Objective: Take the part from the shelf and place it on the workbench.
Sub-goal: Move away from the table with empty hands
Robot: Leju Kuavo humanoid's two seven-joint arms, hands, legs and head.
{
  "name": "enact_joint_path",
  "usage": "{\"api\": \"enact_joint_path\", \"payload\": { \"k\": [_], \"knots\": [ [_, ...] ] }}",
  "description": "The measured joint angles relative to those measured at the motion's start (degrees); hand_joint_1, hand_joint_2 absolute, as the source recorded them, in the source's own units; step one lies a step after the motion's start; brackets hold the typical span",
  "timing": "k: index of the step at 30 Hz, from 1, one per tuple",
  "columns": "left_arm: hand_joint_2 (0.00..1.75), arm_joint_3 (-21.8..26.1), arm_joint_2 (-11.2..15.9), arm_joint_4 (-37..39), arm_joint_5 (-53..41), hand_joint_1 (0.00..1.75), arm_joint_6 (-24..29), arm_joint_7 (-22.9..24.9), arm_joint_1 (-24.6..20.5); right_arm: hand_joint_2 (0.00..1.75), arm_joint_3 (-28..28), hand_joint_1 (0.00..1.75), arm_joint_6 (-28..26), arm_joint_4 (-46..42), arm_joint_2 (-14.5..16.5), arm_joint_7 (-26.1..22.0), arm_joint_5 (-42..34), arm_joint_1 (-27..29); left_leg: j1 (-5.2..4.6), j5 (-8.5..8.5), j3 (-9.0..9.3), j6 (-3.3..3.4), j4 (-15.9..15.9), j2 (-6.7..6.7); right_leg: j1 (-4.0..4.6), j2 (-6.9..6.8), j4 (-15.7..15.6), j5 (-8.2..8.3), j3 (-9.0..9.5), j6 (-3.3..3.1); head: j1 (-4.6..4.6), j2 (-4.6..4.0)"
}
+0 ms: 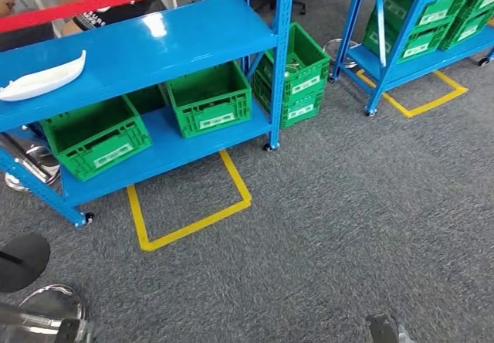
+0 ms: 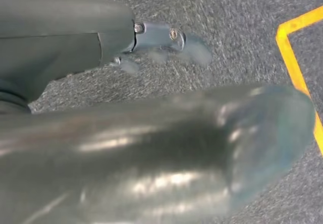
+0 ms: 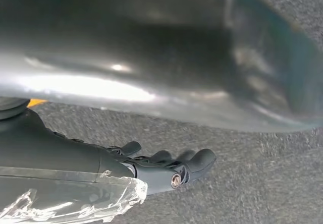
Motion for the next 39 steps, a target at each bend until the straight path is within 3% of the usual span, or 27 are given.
{"api": "enact_joint_path", "payload": {
  "k": [2,4,5,6,7,9,11,12,14,16,18,20,21,22,23,24,26,27,29,31,33,35,36,37,39],
  "knots": [
    [0.00,-0.17,0.10,0.00,0.43,0.00,0.42,0.02,-0.40,0.00,0.19,0.00,-0.40,-0.01,-0.10,0.35,-0.18,0.06,-0.24,-2.04,-3.49,-0.37,5.84,3.32,0.14,-1.69,-0.34,-0.37,0.92,-0.63,-0.27,0.00],
    [0.00,-0.28,0.28,0.00,0.82,0.00,0.76,0.03,-0.58,0.00,0.46,0.00,-0.74,0.00,-0.20,0.60,-0.39,0.16,-0.30,-4.49,-8.58,-0.49,13.16,4.45,0.39,-3.41,-0.40,-1.04,1.51,-1.06,-0.39,0.01],
    [0.00,-0.35,0.37,0.00,0.97,0.00,0.89,0.03,-0.46,0.00,0.63,0.00,-0.96,0.00,-0.27,0.67,-0.52,0.16,-0.31,-4.57,-10.33,-0.44,15.07,4.57,0.49,-4.18,-0.40,-1.44,1.89,-1.14,-0.44,0.01],
    [0.00,-0.43,0.43,0.00,1.13,0.00,1.03,0.04,-0.29,0.00,0.83,0.00,-1.22,0.00,-0.37,0.72,-0.65,0.14,-0.35,-3.48,-11.07,-0.30,15.02,4.66,0.58,-4.91,-0.42,-1.89,2.38,-1.16,-0.44,0.01],
    [0.00,-0.52,0.49,0.00,1.30,0.00,1.20,0.04,-0.14,0.00,1.03,0.00,-1.50,-0.01,-0.45,0.79,-0.82,0.13,-0.44,-1.32,-10.74,-0.06,13.01,4.93,0.66,-5.64,-0.45,-2.39,2.92,-1.13,-0.45,0.01],
    [0.00,-0.80,0.68,0.00,1.83,0.00,1.64,0.05,0.00,0.00,1.45,0.00,-2.09,-0.01,-0.61,0.99,-1.29,0.11,-1.00,3.39,-8.20,0.70,5.93,7.24,0.83,-7.07,-0.49,-3.59,4.18,-0.86,-0.45,0.01],
    [0.00,-1.21,0.90,0.00,2.30,0.00,1.97,0.08,-0.16,0.00,1.84,0.00,-2.58,-0.02,-0.78,1.21,-1.74,0.11,-1.54,4.13,-6.40,1.23,1.27,9.73,1.16,-8.45,-0.78,-4.81,5.32,-0.30,-0.55,0.01],
    [0.00,-1.39,0.98,0.00,2.43,0.00,2.07,0.10,-0.19,0.00,2.05,0.00,-2.71,-0.03,-0.90,1.28,-1.89,0.09,-1.63,3.65,-6.12,1.39,0.41,9.97,1.32,-9.05,-0.72,-5.02,6.02,0.08,-0.65,0.01],
    [0.00,-1.66,1.03,0.00,2.58,0.00,2.19,0.13,-0.03,0.00,2.40,0.00,-2.83,-0.07,-1.18,1.34,-2.02,-0.03,-1.27,3.82,-5.57,1.81,-0.13,8.49,1.41,-9.58,-0.89,-5.40,7.37,0.88,-0.69,0.02],
    [0.00,-1.80,1.03,0.00,2.63,0.00,2.25,0.14,0.10,0.00,2.66,0.00,-2.88,-0.08,-1.43,1.31,-2.05,-0.33,-0.83,4.17,-4.66,2.34,-0.38,7.05,1.23,-7.15,1.81,-6.21,6.70,1.52,-0.45,-0.02],
    [0.00,-1.87,1.07,0.00,2.65,0.00,2.27,0.13,-0.11,0.00,2.87,0.00,-2.90,-0.07,-1.57,1.33,-2.07,-0.39,-0.64,3.95,-4.09,2.72,-0.44,5.58,0.94,-4.04,9.13,-8.32,2.10,1.86,-0.17,-0.04],
    [0.00,-1.97,1.10,0.00,2.66,0.00,2.28,0.12,-0.19,0.00,2.96,0.00,-2.90,-0.07,-1.69,1.40,-2.10,-0.10,-0.50,3.27,-3.53,2.77,-0.44,3.85,0.73,-3.12,15.00,-11.86,-3.04,2.15,-0.03,-0.02],
    [0.00,-2.04,1.10,0.00,2.67,0.00,2.29,0.13,-0.11,0.00,2.97,0.00,-2.91,-0.07,-1.75,1.41,-2.11,0.03,-0.38,2.82,-3.00,2.64,-0.44,2.94,0.61,-3.03,15.34,-13.00,-4.50,2.35,0.01,-0.01],
    [0.00,-2.13,1.10,0.00,2.68,0.00,2.30,0.13,-0.03,0.00,2.98,0.00,-2.91,-0.07,-1.80,1.42,-2.11,0.10,-0.23,2.32,-2.31,2.43,-0.44,2.04,0.46,-2.87,13.81,-12.61,-5.04,2.61,0.02,-0.01],
    [0.00,-2.21,1.10,0.00,2.69,0.00,2.30,0.13,0.01,0.00,2.99,0.00,-2.91,-0.07,-1.83,1.42,-2.12,0.14,-0.04,1.76,-1.56,2.16,-0.44,1.19,0.22,-2.38,10.91,-10.47,-4.89,2.89,0.04,-0.01],
    [0.00,-2.27,1.13,0.00,2.69,0.00,2.30,0.14,0.02,0.00,3.01,0.00,-2.90,-0.05,-1.83,1.42,-2.12,0.16,0.08,1.19,-0.90,1.80,-0.38,0.37,-0.12,-1.31,7.38,-6.96,-4.52,3.22,0.10,-0.01],
    [0.00,-2.32,1.30,-0.02,2.69,0.00,2.32,0.13,0.00,0.00,3.08,0.00,-2.87,0.05,-1.83,1.46,-2.13,0.18,0.18,0.07,-0.14,1.03,-0.22,-1.03,-0.47,0.37,2.69,-1.50,-3.63,2.83,0.28,-0.01],
    [0.00,-2.34,1.37,-0.03,2.69,0.00,2.33,0.13,0.04,0.00,3.12,0.00,-2.86,0.09,-1.83,1.48,-2.13,0.16,0.17,-0.21,0.06,0.59,-0.13,-1.58,-0.45,0.64,1.90,-0.35,-3.52,2.27,0.32,-0.01],
    [0.00,-2.44,1.44,-0.05,2.69,0.00,2.34,0.14,0.15,0.00,3.20,0.00,-2.89,0.10,-1.86,1.46,-2.14,0.04,0.23,-0.48,0.36,-0.08,-0.12,-1.76,-0.17,-0.32,1.87,-0.18,-2.62,0.83,0.19,-0.01],
    [0.00,-2.64,1.50,-0.05,2.72,0.00,2.40,0.12,-0.01,0.00,3.28,0.00,-3.04,0.09,-1.92,1.37,-2.37,-0.05,0.14,-1.00,-0.57,-0.52,2.08,0.74,-0.04,-1.40,1.65,-0.29,-1.50,-0.18,0.00,-0.01],
    [0.00,-2.82,1.63,-0.05,2.95,0.00,2.58,0.09,-0.39,0.00,3.34,0.00,-3.29,0.10,-1.96,1.29,-2.95,0.06,-0.04,-3.05,-4.24,-0.81,7.98,3.62,0.20,-2.48,1.48,-0.88,-0.73,-0.80,-0.21,-0.01],
    [0.00,-2.99,1.82,-0.04,3.48,0.00,2.91,0.09,-0.40,0.00,3.43,0.00,-3.59,0.11,-2.00,1.26,-3.80,0.13,-0.07,-5.33,-8.70,-0.81,13.88,4.46,0.46,-3.34,1.45,-1.72,-0.01,-1.09,-0.27,-0.01],
    [0.00,-3.10,1.90,-0.04,3.79,0.00,3.13,0.08,-0.26,0.00,3.50,0.00,-3.75,0.11,-2.04,1.26,-4.33,0.11,-0.09,-5.37,-10.02,-0.68,14.87,4.56,0.56,-3.61,1.45,-2.22,0.51,-1.13,-0.28,-0.01],
    [0.00,-3.22,1.98,-0.04,4.11,0.00,3.35,0.05,-0.13,0.00,3.62,0.00,-3.88,0.11,-2.09,1.26,-4.87,0.09,-0.14,-4.31,-10.43,-0.47,14.10,4.59,0.63,-3.82,1.43,-2.76,1.18,-1.13,-0.28,-0.01],
    [0.00,-3.55,2.19,-0.04,4.59,0.00,3.74,-0.01,0.03,0.00,3.91,0.00,-4.11,0.11,-2.19,1.26,-5.77,0.06,-0.49,0.70,-9.15,0.23,8.40,4.91,0.66,-4.14,1.32,-3.90,2.48,-0.97,-0.29,-0.01]
  ]
}}
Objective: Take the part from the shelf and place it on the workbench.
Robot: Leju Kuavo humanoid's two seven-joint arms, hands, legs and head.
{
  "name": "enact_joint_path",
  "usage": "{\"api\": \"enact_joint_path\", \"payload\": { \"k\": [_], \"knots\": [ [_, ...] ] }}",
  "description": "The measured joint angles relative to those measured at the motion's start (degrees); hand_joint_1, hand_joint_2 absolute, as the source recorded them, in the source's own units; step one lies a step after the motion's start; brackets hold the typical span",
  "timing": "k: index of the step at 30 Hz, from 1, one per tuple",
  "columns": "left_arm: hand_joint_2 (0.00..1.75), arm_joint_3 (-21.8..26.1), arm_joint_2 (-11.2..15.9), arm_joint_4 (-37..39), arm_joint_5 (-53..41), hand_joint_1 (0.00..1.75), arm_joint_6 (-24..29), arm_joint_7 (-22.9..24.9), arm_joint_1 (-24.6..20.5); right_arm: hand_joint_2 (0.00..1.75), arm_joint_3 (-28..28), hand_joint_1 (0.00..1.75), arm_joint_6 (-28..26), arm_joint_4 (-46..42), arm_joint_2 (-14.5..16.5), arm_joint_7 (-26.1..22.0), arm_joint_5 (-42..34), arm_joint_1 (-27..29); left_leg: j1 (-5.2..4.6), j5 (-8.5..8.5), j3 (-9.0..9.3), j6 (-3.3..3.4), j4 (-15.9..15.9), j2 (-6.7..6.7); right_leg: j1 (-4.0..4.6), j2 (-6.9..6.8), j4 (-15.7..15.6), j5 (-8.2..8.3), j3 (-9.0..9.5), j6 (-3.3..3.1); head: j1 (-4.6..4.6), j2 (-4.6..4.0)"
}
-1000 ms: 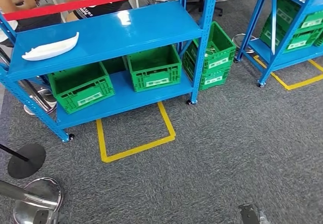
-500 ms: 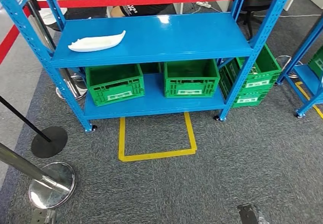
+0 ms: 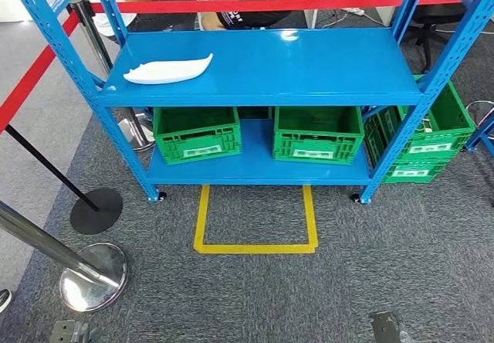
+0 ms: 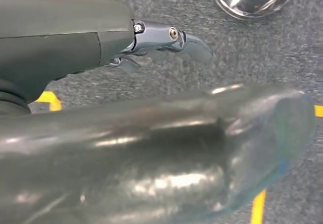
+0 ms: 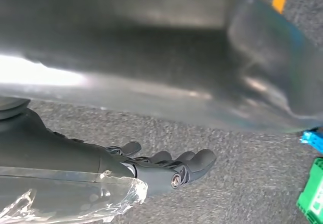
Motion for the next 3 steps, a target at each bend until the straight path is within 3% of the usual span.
{"api": "enact_joint_path", "payload": {
  "k": [1,3],
  "knots": [
    [0.00,-0.22,0.13,0.01,0.25,0.00,0.16,-0.03,0.00,0.00,0.16,0.00,-0.12,0.01,-0.05,0.01,-0.36,-0.02,-0.30,1.90,0.80,0.39,-3.03,0.35,0.06,-0.09,-0.02,-0.54,0.67,0.18,-0.07,0.00],
    [0.00,-0.58,0.38,0.01,0.52,0.00,0.37,-0.10,-0.01,0.00,0.36,0.00,-0.33,0.04,-0.12,0.04,-0.84,-0.06,-0.75,3.57,1.70,0.89,-6.27,0.94,0.14,-0.14,-0.15,-1.26,1.04,0.58,-0.17,0.00]
  ]
}}
